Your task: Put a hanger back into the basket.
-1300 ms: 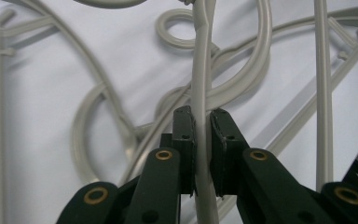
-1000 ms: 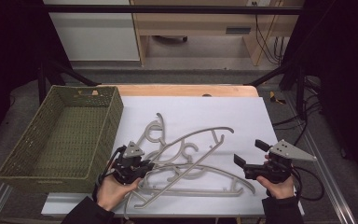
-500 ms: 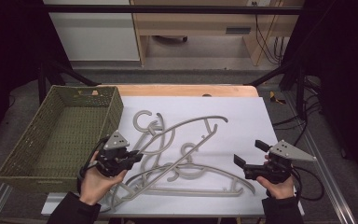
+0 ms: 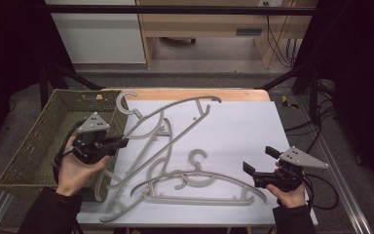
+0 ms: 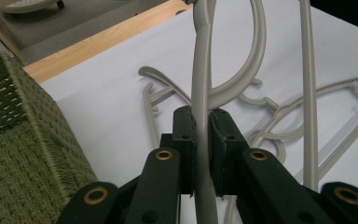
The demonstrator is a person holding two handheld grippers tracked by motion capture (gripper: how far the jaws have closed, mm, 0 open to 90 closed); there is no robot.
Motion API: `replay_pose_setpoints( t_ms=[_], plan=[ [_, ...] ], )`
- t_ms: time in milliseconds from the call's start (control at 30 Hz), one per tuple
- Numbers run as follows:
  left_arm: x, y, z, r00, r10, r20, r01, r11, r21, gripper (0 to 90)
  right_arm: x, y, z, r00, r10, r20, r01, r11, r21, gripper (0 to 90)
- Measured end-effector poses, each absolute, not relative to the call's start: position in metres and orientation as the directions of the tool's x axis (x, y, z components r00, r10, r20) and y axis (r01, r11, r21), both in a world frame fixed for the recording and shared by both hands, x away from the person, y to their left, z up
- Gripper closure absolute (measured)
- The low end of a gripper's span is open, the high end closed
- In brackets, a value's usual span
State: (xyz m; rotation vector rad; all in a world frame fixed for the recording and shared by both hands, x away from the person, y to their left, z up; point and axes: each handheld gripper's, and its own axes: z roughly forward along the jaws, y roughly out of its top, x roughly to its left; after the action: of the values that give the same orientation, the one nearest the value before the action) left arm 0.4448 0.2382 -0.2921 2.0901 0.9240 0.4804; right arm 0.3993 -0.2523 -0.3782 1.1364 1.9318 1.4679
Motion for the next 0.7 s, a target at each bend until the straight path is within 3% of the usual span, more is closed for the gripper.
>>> replay_pose_setpoints(
  t_ms=[467, 700],
  plan=[
    [0.464, 0.298, -0.266, 0.582, 0.807, 0.1, 0.446, -0.419, 0.791, 81.6, 0.401, -0.25, -0.38, -0.551, 0.826, 0.121, 0.343, 0.093, 0.935, 1.7],
    [0.479, 0.326, -0.266, 0.551, 0.83, 0.079, 0.458, -0.38, 0.804, 81.6, 0.402, -0.251, -0.38, -0.55, 0.827, 0.117, 0.343, 0.095, 0.934, 1.7]
  ],
)
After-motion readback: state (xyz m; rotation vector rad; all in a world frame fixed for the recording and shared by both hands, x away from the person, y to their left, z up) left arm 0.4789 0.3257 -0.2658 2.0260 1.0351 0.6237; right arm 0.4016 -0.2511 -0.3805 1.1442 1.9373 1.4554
